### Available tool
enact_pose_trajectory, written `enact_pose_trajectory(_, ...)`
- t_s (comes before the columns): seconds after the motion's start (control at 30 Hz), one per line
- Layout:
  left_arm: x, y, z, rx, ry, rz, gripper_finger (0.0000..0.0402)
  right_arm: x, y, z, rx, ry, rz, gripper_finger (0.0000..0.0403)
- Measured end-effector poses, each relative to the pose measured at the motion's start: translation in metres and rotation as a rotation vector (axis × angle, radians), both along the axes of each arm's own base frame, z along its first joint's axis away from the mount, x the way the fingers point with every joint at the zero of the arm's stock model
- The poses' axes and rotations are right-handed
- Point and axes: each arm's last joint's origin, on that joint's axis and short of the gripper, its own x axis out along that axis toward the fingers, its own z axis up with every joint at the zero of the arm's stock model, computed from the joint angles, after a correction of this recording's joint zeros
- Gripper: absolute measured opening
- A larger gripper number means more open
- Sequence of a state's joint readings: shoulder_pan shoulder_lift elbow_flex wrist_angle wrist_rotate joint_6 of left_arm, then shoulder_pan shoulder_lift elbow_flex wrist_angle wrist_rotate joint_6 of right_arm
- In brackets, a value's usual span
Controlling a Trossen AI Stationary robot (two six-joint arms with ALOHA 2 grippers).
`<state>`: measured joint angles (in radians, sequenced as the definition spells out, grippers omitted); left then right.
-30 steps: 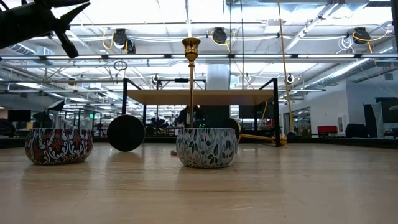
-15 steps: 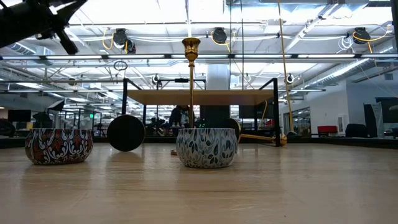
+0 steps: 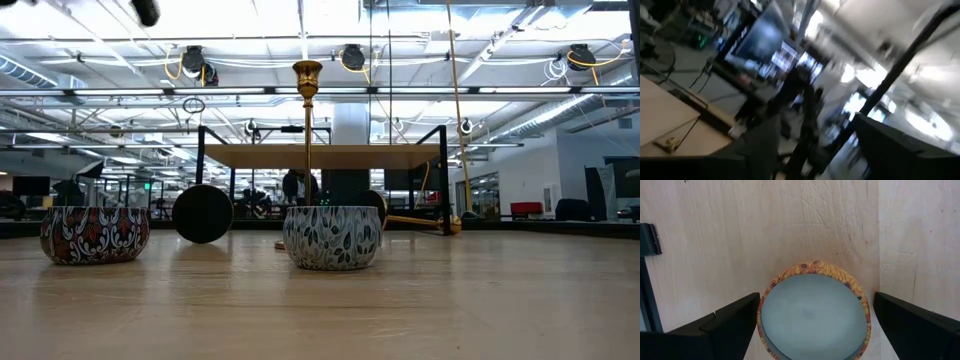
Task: Pick & Place candle stick holders
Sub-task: Put the orange scented candle on the shelf
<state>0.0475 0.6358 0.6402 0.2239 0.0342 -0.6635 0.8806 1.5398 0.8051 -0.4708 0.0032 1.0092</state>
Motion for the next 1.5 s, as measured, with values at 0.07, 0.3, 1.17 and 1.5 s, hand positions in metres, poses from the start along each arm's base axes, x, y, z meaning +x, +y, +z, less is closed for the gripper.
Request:
enact_pose_trajectory(0.07,0.019,-0.001,0.014,0.068,0.058,-0.032,0.0305,0.0,0.0,0.0,-0.004,0.002,0.0,0.0384)
enact_pose_trajectory(0.3,0.04,-0.002,0.071,0.16,0.204,-0.085,0.035,0.0,-0.001,0.0,-0.013,-0.005,-0.024,0.0384)
enact_pose_trajectory(1.17,0.063,-0.102,-0.077,-0.039,1.278,-0.564,0.0224,-0.001,-0.002,-0.001,-0.023,0.01,-0.034,0.0331)
enact_pose_trajectory(1.5,0.066,-0.099,-0.081,-0.043,1.242,-0.446,0.0218,-0.003,-0.002,-0.001,-0.006,0.04,-0.049,0.0299)
